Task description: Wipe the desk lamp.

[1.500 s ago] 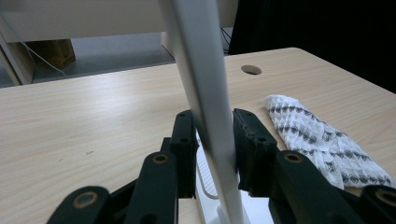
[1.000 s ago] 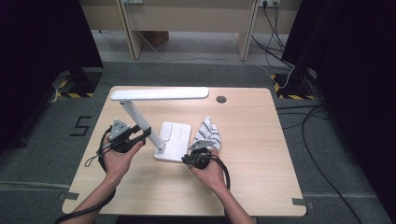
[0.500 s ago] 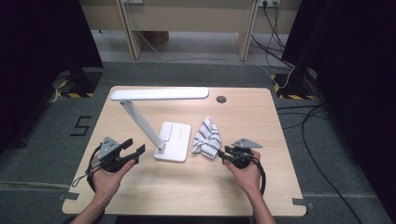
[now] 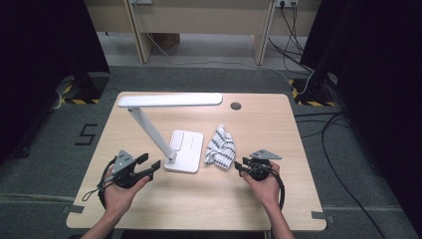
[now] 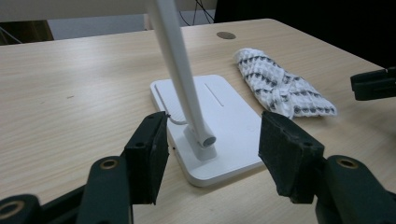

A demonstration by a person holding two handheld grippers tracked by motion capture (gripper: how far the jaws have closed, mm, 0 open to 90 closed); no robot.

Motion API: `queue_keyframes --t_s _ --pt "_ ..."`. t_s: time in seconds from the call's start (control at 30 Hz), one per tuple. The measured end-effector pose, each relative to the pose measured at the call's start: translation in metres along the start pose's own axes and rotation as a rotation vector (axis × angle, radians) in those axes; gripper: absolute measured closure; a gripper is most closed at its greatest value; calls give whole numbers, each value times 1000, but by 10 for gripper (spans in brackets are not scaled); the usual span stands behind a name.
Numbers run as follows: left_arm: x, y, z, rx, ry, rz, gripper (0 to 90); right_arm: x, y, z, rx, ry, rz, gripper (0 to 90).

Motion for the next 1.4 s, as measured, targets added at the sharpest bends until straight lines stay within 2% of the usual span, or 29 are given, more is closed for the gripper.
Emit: queue_keyframes --t_s 0.17,0.37,0.53,0.73,0.83,0.9,1.03,1.13,1.2,1.4 --pt "-11 -9 -3 -22 16 46 398 0 -2 -2 2 -6 9 538" --pt "-30 -25 -9 -46 34 124 379 2 -6 1 -5 -13 22 499" --pt "-48 -34 -17 -71 49 160 370 5 -10 4 -5 -20 23 487" --pt "-69 -46 -25 -118 68 191 358 9 -10 10 -8 -28 47 463" --pt "-84 -52 -29 -109 75 218 372 9 -10 11 -7 -25 56 458" --pt "-96 -56 -32 -117 86 224 370 9 -8 10 -7 -25 65 454" --pt "-118 -62 -39 -107 109 233 359 11 -6 10 -8 -32 77 450" --pt "-135 -67 -44 -82 117 242 359 12 -7 11 -6 -27 75 448" --pt "-146 -70 -46 -90 128 231 357 12 -7 12 -13 -25 75 447" --pt "-182 -76 -49 -74 184 200 312 11 -9 13 -11 -23 73 441"
Point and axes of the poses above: each handheld gripper's, and its own axes: x roughly backward along the jaws, z roughly out of its underside, y roughly to its left, the point moved 1 cm from there along -x, roughly forward along the jaws, and after that the axes turned 2 degrees about x, right-handed, at the moved point
